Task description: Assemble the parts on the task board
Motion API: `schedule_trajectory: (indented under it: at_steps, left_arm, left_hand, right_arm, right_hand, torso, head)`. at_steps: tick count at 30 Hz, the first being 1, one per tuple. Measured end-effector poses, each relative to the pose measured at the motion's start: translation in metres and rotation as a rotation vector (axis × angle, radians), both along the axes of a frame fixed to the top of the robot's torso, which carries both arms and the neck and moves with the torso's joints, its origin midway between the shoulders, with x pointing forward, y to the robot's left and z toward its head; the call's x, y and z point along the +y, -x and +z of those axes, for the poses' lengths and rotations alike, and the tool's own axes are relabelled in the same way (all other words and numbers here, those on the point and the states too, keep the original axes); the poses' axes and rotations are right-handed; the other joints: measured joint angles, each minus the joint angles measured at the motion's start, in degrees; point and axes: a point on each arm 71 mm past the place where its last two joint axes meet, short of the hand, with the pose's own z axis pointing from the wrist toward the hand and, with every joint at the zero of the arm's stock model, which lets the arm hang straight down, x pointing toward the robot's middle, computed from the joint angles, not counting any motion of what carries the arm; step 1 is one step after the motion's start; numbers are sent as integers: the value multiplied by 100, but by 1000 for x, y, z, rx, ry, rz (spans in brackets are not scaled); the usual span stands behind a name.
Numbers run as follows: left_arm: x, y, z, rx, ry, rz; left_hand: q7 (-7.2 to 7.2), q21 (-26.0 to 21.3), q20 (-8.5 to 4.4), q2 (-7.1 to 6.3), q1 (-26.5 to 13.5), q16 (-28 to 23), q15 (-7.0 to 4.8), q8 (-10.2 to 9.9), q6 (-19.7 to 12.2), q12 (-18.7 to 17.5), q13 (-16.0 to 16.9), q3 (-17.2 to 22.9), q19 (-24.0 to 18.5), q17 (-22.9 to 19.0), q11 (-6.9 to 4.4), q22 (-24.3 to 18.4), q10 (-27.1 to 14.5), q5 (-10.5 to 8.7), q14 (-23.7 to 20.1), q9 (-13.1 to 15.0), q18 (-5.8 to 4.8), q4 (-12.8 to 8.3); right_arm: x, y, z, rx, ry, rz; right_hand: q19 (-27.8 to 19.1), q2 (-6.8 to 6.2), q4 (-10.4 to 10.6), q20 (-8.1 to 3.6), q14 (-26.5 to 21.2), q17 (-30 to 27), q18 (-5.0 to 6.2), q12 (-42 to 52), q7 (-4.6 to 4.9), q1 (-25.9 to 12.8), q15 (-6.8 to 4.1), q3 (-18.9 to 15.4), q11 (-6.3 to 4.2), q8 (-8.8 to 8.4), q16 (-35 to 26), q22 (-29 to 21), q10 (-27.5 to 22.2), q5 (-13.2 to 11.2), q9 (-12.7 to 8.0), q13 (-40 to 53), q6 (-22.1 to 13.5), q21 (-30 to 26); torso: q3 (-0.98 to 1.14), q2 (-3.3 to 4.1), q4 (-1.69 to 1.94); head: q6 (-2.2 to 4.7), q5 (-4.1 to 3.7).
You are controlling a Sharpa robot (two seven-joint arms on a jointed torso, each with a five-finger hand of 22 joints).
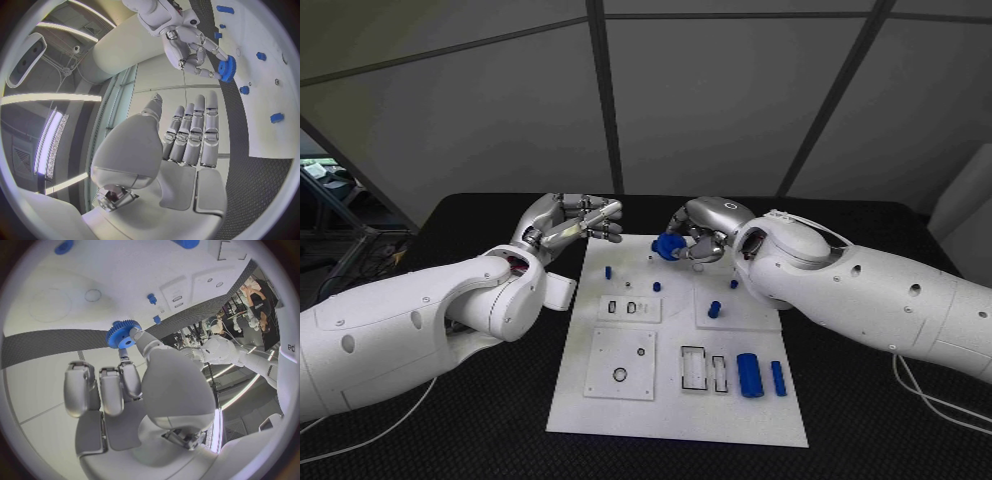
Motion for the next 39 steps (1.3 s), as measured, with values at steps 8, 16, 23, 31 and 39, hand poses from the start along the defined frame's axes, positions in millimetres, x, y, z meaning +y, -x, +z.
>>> schedule_trajectory:
  at_steps: [8, 16, 23, 31, 39]
  left_arm:
    - [-1, 0, 0, 4, 0, -1]
    - [-2, 0, 0, 5, 1, -3]
    - [-4, 0, 0, 5, 2, -6]
    - [-4, 0, 0, 5, 2, -6]
    - [-5, 0, 0, 6, 3, -8]
  left_hand:
    - [0, 0, 21, -1, -1, 0, 0, 0, 0, 0, 0, 0, -20, -1, 0, -1, 0, 0, 0, 0, 0, 0]
    - [0, 0, 21, -1, -1, 0, 0, 0, 0, 0, 0, 0, -20, 4, 0, -1, 0, 0, 0, 0, 0, 0]
    - [0, 0, 21, -1, -1, 0, 0, 0, 0, 0, 0, 0, -20, 4, 0, -1, 0, 0, 0, 0, 0, 0]
    - [0, -1, 21, -1, -1, 0, 0, 0, 0, 0, 0, 16, -20, 3, 0, -1, 0, 0, 0, 0, 0, -15]
    - [0, -1, 20, -1, -1, 0, 0, 0, 0, 0, 0, 16, -20, 8, 0, 3, 0, 0, 0, 0, 0, -16]
  right_arm:
    - [27, 0, -6, -21, 25, 32]
    - [37, -4, -19, -21, 62, 36]
    - [40, -7, -24, -20, 82, 35]
    - [41, -9, -27, -16, 97, 37]
    - [42, -12, -29, -13, 109, 37]
  right_hand:
    - [0, -35, 1, 0, 0, 0, 0, 0, 1, -54, 0, 33, 0, -32, 0, 0, 0, -37, 0, 0, 1, 0]
    - [0, -21, -5, 0, 0, 0, 0, 0, 2, -69, 0, 39, 0, -54, -1, -1, 0, -38, 0, 0, 3, 22]
    - [0, -37, -4, 0, 0, -1, 0, 0, 2, -113, 0, 66, 0, -77, -1, -1, 0, -40, -3, 0, 4, 22]
    - [0, -38, -5, 0, 0, -1, 1, -29, 9, -113, 0, 71, 0, -111, -1, -1, -1, -70, -31, -1, 49, 22]
    - [-1, -106, -2, 0, 0, -1, 1, -113, 14, -180, 1, 114, 27, -144, -1, -1, -27, -71, -32, -1, 95, 22]
  torso:
    - [2, 8, 10]
    - [2, 8, 4]
    - [7, 8, -3]
    - [9, 5, -13]
    - [9, 1, -14]
  head:
    - [0, 44]
    - [-20, 81]
    - [-31, 112]
    - [-50, 142]
    - [-54, 147]
